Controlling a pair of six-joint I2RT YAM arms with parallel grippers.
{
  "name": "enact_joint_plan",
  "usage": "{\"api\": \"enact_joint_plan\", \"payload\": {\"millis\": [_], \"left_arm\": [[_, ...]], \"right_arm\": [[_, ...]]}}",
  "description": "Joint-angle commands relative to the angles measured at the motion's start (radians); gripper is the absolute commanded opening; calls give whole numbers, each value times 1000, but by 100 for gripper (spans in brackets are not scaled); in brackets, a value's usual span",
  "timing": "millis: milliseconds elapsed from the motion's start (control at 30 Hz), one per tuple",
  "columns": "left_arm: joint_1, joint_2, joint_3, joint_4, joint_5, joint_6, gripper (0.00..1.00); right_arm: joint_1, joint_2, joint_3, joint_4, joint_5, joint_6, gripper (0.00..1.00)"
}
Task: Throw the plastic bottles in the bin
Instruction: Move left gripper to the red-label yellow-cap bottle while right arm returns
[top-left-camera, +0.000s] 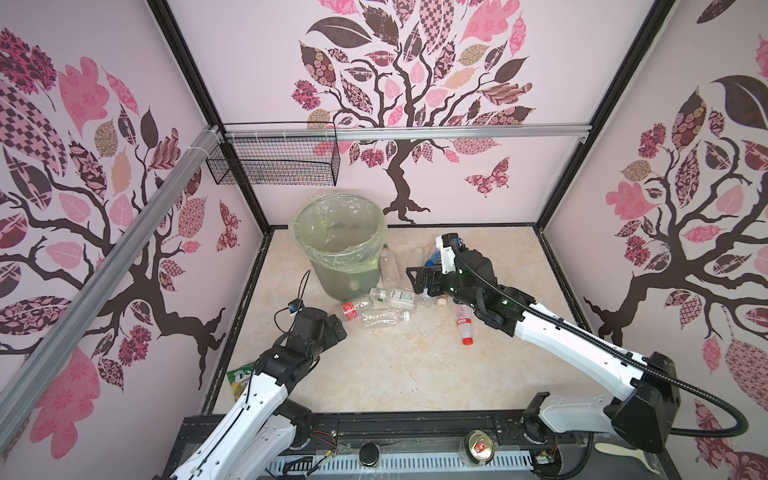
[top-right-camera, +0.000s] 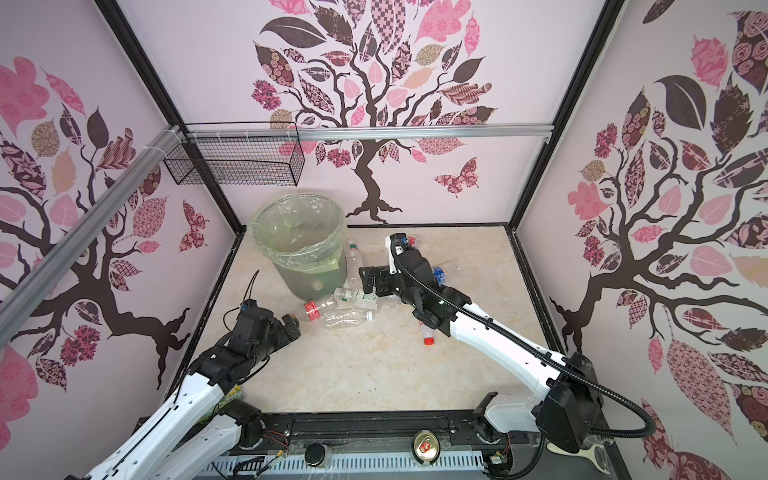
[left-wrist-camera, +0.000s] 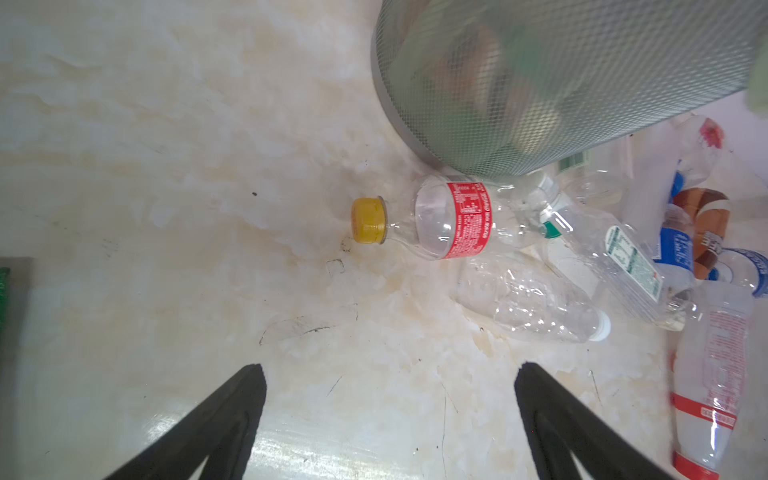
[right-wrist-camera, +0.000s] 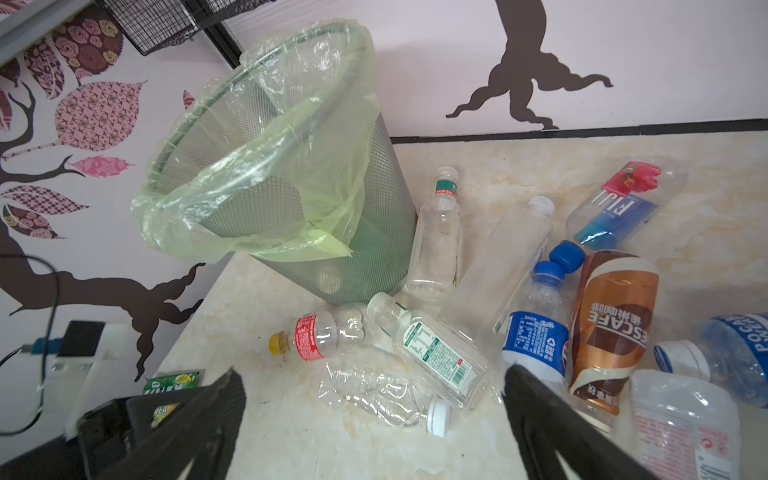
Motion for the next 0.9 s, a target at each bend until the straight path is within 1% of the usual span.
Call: {"api": "enact_joint_plan", "payload": {"millis": [0, 100, 200, 367, 567, 733, 800, 867], "left_arm": [[39, 71, -8, 138, 160, 59, 98], [39, 133, -3, 172, 181, 43, 98], [39, 193, -20, 246, 202, 27, 98], [39, 276, -4, 249, 156, 44, 98], [38, 281, -11, 257, 131, 41, 98], [42, 277, -27, 270, 136, -7, 98], [50, 270, -43, 297, 159, -33, 98], [54, 270, -32, 287, 166, -39, 98]], "right_arm": [[-5, -65, -2, -24, -16, 0, 100], [-5, -87, -27, -17, -6, 1, 99], [-4, -101, -46, -6, -14, 18, 100], [-4, -140, -59, -30, -13, 16, 100], [-5, -165, -88, -36, -31, 20, 99], [-5, -169, -113, -22, -16, 0, 100], [-5, -157, -106, -30, -7, -9, 99], [-5, -144, -101, -42, -11, -6, 99]]}}
